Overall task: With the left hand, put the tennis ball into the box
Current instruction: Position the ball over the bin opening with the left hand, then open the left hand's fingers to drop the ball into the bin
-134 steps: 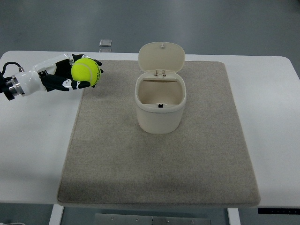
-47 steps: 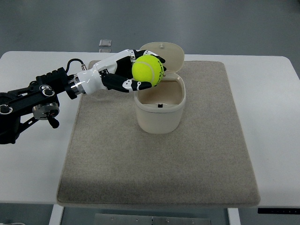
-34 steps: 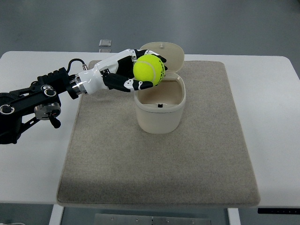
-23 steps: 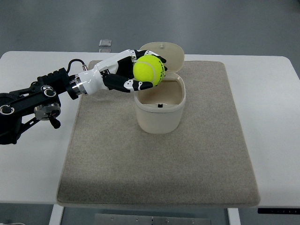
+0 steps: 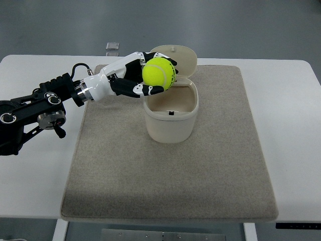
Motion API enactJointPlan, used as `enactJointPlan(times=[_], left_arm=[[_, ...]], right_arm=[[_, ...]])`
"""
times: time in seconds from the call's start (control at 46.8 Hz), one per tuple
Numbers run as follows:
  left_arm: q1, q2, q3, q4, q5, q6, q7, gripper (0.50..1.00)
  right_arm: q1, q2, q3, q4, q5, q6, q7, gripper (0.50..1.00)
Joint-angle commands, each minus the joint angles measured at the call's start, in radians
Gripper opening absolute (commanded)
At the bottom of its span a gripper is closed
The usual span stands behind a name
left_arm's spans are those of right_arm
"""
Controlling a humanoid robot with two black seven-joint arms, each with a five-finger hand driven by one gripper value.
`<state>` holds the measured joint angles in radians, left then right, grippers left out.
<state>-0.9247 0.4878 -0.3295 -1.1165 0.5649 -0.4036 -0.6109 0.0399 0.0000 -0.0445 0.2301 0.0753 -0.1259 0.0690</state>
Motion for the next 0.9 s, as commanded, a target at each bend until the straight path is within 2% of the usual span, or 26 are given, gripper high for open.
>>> enactJointPlan(times=[0.0, 0.021, 0.064, 0.107, 0.257, 0.299, 0.449, 0.513, 0.599, 0.663, 0.749, 0.877], left_arm=[[0.001, 0.000, 0.000, -0.002, -0.008, 0.002, 0.000, 0.587], [0.001, 0.000, 0.001, -0.002, -0.010, 0.002, 0.000, 0.598], [0.001, 0.000, 0.000, -0.002, -0.013, 0.006, 0.000, 0.662], [0.001, 0.000, 0.000, -0.003, -0.014, 0.017, 0.000, 0.692], [0.001, 0.000, 0.001, -0.008, -0.014, 0.026, 0.000, 0.701], [0.001, 0.000, 0.001, -0.006, -0.013, 0.026, 0.000, 0.726], [0.001, 0.000, 0.001, -0.008, -0.013, 0.026, 0.000, 0.737], [0.001, 0.000, 0.001, -0.008, -0.014, 0.028, 0.000, 0.769], [0.001, 0.000, 0.001, -0.008, -0.014, 0.034, 0.000, 0.773], [0.001, 0.000, 0.001, -0.008, -0.014, 0.038, 0.000, 0.835], [0.001, -0.002, 0.001, -0.008, -0.014, 0.046, 0.000, 0.881], [0.001, 0.000, 0.001, -0.008, -0.014, 0.046, 0.000, 0.883]], right_arm=[[0.000, 0.000, 0.000, 0.000, 0.000, 0.000, 0.000, 0.901], [0.000, 0.000, 0.000, 0.000, 0.000, 0.000, 0.000, 0.903], [0.000, 0.000, 0.000, 0.000, 0.001, 0.000, 0.000, 0.901], [0.000, 0.000, 0.000, 0.000, 0.000, 0.000, 0.000, 0.903], [0.000, 0.000, 0.000, 0.000, 0.000, 0.000, 0.000, 0.903], [0.000, 0.000, 0.000, 0.000, 0.000, 0.000, 0.000, 0.903], [0.000, 0.000, 0.000, 0.000, 0.000, 0.000, 0.000, 0.903], [0.000, 0.000, 0.000, 0.000, 0.000, 0.000, 0.000, 0.901], [0.000, 0.000, 0.000, 0.000, 0.000, 0.000, 0.000, 0.901], [0.000, 0.000, 0.000, 0.000, 0.000, 0.000, 0.000, 0.901], [0.000, 0.000, 0.000, 0.000, 0.001, 0.000, 0.000, 0.903], [0.000, 0.000, 0.000, 0.000, 0.000, 0.000, 0.000, 0.903]])
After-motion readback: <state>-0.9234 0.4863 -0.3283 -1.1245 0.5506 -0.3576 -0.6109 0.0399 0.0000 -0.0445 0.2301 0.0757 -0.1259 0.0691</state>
